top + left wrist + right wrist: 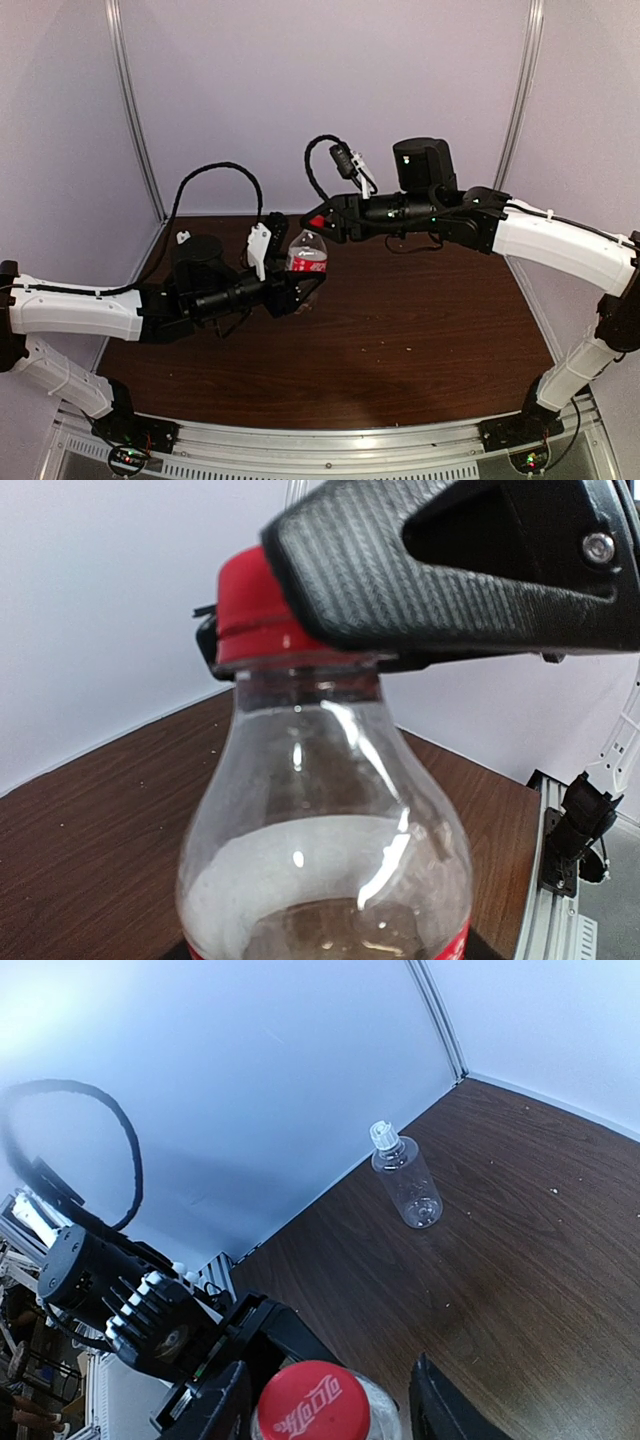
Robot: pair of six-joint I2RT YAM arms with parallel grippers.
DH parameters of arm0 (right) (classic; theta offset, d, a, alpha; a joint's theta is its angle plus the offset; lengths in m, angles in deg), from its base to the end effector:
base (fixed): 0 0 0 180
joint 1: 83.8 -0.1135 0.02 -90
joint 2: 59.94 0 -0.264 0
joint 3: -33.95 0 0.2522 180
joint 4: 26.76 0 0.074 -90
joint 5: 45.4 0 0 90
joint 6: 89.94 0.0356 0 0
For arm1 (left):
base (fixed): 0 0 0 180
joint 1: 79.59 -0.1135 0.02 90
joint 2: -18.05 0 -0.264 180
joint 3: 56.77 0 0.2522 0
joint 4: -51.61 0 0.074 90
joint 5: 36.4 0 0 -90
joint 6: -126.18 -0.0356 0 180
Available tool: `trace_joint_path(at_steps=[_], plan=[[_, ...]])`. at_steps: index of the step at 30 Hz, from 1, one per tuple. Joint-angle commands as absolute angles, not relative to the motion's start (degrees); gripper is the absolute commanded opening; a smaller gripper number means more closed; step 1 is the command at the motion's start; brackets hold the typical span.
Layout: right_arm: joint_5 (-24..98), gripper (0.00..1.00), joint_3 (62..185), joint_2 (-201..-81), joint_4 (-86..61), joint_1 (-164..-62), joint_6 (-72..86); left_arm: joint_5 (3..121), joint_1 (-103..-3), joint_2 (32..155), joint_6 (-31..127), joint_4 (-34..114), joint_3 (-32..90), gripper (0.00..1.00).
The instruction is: Unscrew the bottle caps
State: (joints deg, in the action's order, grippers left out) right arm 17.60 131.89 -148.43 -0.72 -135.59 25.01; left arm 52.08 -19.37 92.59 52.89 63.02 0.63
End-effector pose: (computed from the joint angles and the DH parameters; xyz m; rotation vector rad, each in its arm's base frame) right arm 0.2119 0.2953 0.3886 -0.8244 1.8899 1.3213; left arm 0.1497 -0.2596 0.2827 0.6360 1.6510 -0.9772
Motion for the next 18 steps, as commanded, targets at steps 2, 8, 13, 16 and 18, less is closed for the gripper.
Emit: trace_joint_path(at_steps=[2,8,13,16,18], plan=[[17.1,0.51,134.3,-148.0,-1.9,-135.9,24.0,51.5,-19.0,91.6,52.0,64.3,0.8,0.27],[16.4,0.38,134.3,-148.3,-1.9,-135.9,23.8,51.3,-19.1,91.5,51.7,64.2,0.7,0.27],[15.0,0.23,134.0,-148.3,-2.3,-135.8,23.3,51.6,-19.0,91.3,51.5,64.1,0.9,0.27],[13.6,0.15,133.1,-148.0,-2.9,-135.5,23.1,52.7,-19.1,90.7,50.9,64.3,1.1,0.27],[11.1,0.10,131.8,-147.4,-4.5,-134.9,22.7,55.3,-19.0,90.4,50.5,64.5,1.3,0.28]])
